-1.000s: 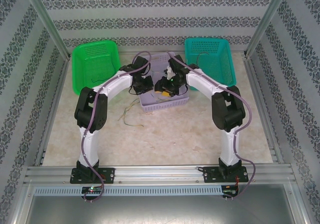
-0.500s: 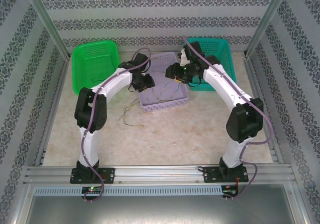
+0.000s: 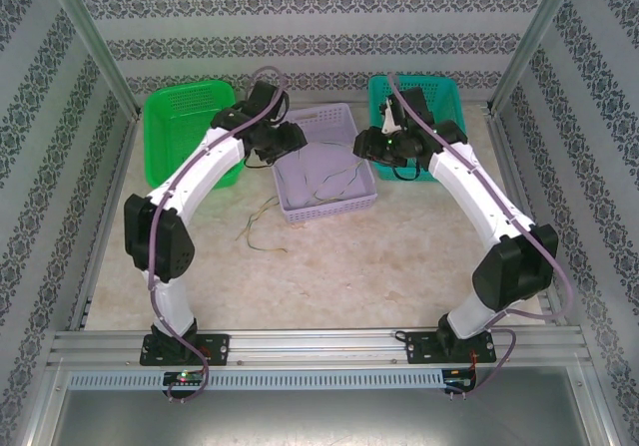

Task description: Untangle the cables

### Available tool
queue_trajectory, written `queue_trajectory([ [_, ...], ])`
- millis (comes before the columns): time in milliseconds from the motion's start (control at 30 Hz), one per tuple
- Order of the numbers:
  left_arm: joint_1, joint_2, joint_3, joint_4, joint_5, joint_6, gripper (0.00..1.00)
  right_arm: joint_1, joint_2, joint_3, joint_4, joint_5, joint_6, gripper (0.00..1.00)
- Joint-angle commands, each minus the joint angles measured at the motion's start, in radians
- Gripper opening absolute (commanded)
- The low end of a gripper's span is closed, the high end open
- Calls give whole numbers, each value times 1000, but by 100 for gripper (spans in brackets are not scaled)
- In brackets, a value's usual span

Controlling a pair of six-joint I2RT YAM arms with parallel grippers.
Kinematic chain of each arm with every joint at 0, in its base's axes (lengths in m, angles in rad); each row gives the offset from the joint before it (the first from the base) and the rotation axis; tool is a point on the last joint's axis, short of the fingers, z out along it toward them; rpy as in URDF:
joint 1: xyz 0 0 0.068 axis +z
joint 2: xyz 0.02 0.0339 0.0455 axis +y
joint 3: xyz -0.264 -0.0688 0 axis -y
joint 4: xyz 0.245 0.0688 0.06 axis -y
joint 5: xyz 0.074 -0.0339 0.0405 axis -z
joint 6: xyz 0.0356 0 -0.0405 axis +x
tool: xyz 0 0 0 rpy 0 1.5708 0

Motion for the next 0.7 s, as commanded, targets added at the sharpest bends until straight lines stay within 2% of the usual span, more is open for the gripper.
queue_trajectory([
  [0, 8, -53, 25, -57, -32, -25, 52, -3, -30, -52, 13, 91, 0, 43],
  [167, 19, -134, -39, -76, -61, -31, 52, 22, 16, -94, 38, 149, 47, 40],
  [400, 36, -279, -272, -61, -61, -58, 52, 104, 177, -29, 82, 274, 166, 45],
  [667, 40, -405, -433, -27, -52, -95, 51, 116, 357, 102, 31, 417, 210, 45],
])
